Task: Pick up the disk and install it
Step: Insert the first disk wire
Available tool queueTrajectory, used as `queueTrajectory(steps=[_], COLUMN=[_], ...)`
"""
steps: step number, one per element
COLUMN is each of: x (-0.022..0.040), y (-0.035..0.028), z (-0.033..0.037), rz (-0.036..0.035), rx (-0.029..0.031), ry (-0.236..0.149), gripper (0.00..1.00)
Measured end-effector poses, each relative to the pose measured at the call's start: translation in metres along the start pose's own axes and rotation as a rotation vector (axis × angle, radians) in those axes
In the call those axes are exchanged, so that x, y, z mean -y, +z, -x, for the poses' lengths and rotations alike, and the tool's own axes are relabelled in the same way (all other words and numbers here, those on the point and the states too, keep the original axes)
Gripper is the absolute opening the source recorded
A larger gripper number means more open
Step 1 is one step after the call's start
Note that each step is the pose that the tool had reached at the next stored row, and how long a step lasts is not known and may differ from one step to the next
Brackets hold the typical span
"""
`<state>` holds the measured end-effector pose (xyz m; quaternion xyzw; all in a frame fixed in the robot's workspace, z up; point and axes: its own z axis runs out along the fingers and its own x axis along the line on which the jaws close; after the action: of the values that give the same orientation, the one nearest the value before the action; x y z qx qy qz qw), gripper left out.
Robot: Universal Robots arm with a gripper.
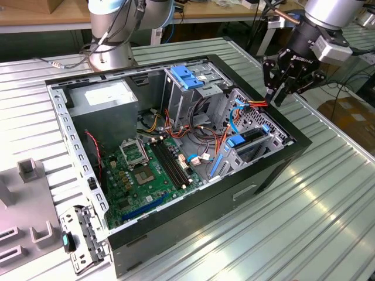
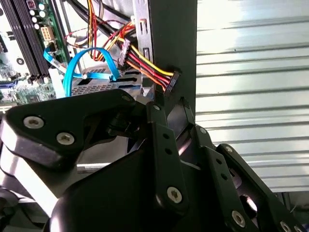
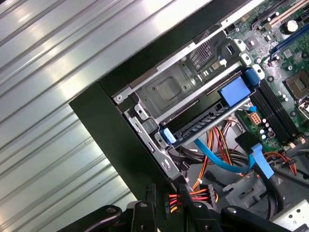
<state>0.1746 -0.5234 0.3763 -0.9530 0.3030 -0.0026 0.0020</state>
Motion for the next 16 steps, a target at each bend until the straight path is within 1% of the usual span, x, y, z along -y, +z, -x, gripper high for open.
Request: queueTrajectory(steps=[1,2,3,6,9,10,12,13,15,16], x=[0.0015,0.0043,0.0058,0.0078,0.0086,0.0087,0.0087,0.0087,0.0087,0.0088], y=[0.0005,0.0027,0.0042,0.0079,0.0104,0.0103,0.0103,0.0104,0.0094,0.0044], z=[0.0011,0.0028,0.0027,0.0023,0.0026,0.0026,0.0026,0.0026,0.0026,0.0027], rz=[-0.0003,-0.0021,-0.0025,-0.0041,-0.0095,-0.0102,-0.0103,-0.0104,-0.0102,-0.0102], rx=[-0.0004,-0.0027,-0.0033,-0.0060,-0.0137,-0.0150,-0.0154,-0.0154,-0.0155,-0.0155], ry=[-0.001,-0.005,-0.008,-0.017,-0.040,-0.044,-0.044,-0.044,-0.044,-0.044], gripper=[0.31,0.31,0.31,0.31,0.31,0.31,0.31,0.30,0.17,0.16])
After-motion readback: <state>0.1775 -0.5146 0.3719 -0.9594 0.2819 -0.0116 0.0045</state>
